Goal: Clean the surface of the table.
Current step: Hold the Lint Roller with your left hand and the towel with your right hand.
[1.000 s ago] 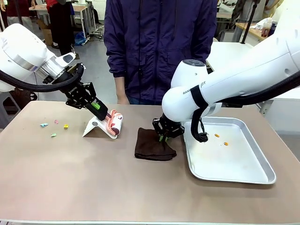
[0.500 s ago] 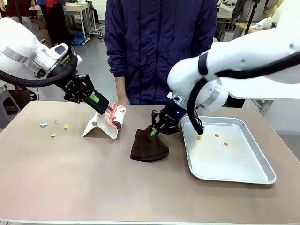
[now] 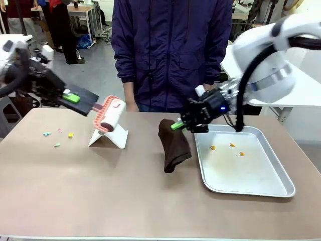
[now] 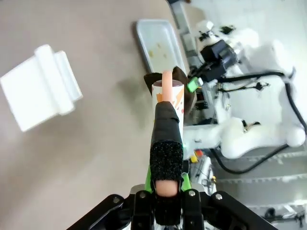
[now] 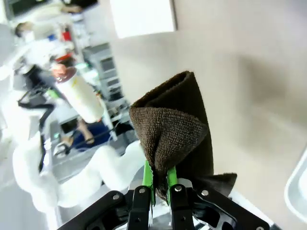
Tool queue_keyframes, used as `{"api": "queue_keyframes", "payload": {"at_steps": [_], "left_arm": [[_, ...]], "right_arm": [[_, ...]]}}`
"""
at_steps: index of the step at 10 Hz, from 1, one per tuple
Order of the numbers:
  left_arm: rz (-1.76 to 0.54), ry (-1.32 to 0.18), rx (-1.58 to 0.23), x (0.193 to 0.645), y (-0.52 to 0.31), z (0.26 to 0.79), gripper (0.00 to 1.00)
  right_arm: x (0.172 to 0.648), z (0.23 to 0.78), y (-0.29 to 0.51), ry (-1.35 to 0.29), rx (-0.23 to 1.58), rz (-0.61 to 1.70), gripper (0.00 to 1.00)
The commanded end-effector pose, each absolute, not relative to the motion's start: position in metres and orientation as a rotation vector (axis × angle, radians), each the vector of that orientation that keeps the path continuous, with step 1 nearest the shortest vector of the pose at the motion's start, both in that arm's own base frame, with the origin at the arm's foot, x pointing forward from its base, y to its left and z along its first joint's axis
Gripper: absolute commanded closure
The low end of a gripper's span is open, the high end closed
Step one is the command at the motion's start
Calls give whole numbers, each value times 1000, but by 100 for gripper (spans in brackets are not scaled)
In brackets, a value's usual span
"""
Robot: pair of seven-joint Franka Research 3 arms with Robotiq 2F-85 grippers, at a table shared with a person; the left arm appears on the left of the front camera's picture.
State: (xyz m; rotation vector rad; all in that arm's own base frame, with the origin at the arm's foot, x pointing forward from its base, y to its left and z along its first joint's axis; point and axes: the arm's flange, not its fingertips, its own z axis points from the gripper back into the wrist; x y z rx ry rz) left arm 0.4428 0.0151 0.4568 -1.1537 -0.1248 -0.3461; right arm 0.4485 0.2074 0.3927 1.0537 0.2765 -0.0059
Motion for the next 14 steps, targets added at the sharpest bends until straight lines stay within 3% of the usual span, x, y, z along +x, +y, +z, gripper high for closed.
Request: {"api": "queue_keyframes", "payload": {"at_steps": [1, 5, 10, 13, 14], "left_arm": [[-344, -133, -1269, 415, 62, 449, 100], [-212, -122, -1427, 362, 174, 409, 100], [-135, -141, -1621, 344, 272, 339, 100], [-121, -158, -1634, 329, 302, 311, 100], [-76, -170, -1641, 327, 306, 303, 100]], "right_arm": [[421, 398, 152, 257, 1206, -65, 100], [369, 381, 17, 125, 1547, -209, 100], [346, 348, -114, 32, 1775, -456, 100], [352, 315, -152, 32, 1832, -569, 100], [352, 309, -154, 21, 1847, -506, 100]]}}
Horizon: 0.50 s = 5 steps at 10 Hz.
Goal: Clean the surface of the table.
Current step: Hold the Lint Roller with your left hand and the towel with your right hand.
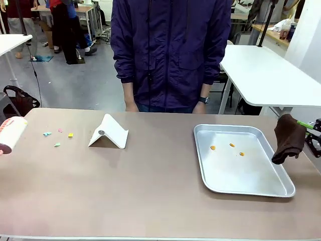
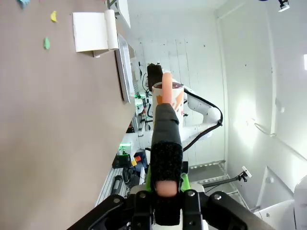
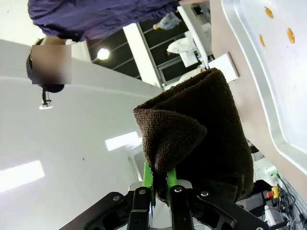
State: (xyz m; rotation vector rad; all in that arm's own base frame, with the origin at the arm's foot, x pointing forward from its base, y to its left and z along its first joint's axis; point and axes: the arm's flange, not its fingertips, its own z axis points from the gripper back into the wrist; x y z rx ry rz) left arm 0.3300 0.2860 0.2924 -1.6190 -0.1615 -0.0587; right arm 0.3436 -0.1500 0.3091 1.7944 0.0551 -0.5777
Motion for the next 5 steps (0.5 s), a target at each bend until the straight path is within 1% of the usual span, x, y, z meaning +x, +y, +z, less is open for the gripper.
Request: {"api": "queue_keyframes", "payload": {"at_steps": [1, 2, 3, 5], "left_arm": [[-69, -167, -1643, 329, 309, 300, 100], [-66, -164, -1640, 331, 310, 300, 100], [-50, -175, -1625, 328, 291, 288, 100], [-50, -175, -1625, 328, 291, 288, 100]], "right_arm": [[357, 308, -153, 19, 1847, -545, 100], [360, 310, -149, 16, 1817, -549, 100], [348, 304, -153, 54, 1806, -577, 100], [348, 304, -153, 54, 1806, -577, 100]]}}
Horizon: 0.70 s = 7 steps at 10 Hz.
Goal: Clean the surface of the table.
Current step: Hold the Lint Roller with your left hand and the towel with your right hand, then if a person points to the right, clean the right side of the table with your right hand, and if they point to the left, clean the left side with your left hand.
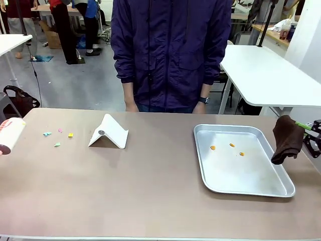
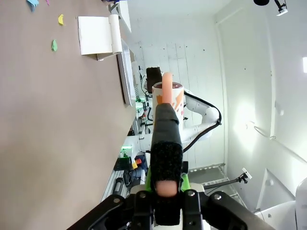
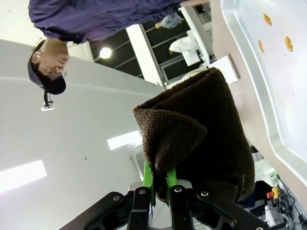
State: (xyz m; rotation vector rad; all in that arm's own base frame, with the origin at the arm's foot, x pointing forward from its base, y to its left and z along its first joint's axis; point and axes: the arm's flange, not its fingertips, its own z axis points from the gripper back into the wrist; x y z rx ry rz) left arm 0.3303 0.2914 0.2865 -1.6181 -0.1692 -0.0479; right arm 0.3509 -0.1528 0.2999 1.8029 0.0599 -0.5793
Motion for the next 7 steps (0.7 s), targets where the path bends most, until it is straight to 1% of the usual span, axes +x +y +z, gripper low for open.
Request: {"api": "queue_keyframes", "payload": {"at_steps": [1, 7], "left_arm": [[-50, -175, -1625, 328, 291, 288, 100], [-50, -175, -1625, 328, 291, 288, 100]], "right_arm": [[348, 304, -153, 54, 1806, -577, 100], [348, 304, -153, 54, 1806, -577, 100]]}}
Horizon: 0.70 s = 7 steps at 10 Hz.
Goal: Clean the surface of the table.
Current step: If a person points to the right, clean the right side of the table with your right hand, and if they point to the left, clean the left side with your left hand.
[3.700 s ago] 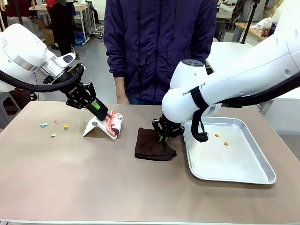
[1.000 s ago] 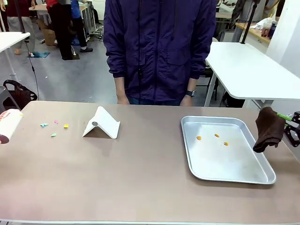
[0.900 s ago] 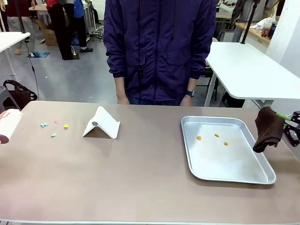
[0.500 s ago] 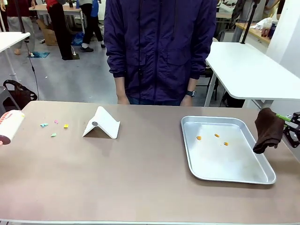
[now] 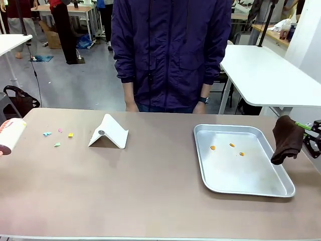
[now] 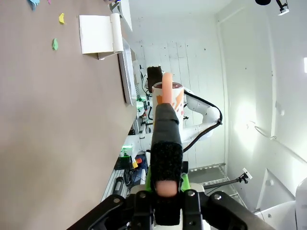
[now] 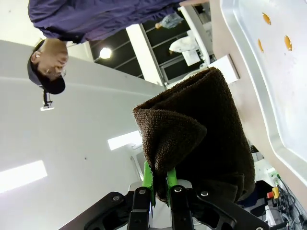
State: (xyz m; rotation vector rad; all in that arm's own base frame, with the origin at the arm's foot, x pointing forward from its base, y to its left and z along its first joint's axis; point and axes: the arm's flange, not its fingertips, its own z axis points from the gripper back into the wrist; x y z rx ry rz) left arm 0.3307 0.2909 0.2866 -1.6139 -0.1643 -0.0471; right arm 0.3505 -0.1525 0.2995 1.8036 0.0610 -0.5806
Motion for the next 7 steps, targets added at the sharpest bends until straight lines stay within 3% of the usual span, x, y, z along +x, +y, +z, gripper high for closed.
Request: {"api": "queue_keyframes", "payload": {"at_steps": [1, 7], "left_arm": [[-50, -175, -1625, 328, 291, 288, 100], [-50, -175, -1625, 328, 291, 288, 100]], "right_arm": [[348, 304, -153, 54, 1806, -577, 100], [348, 304, -153, 54, 1806, -577, 100]]}}
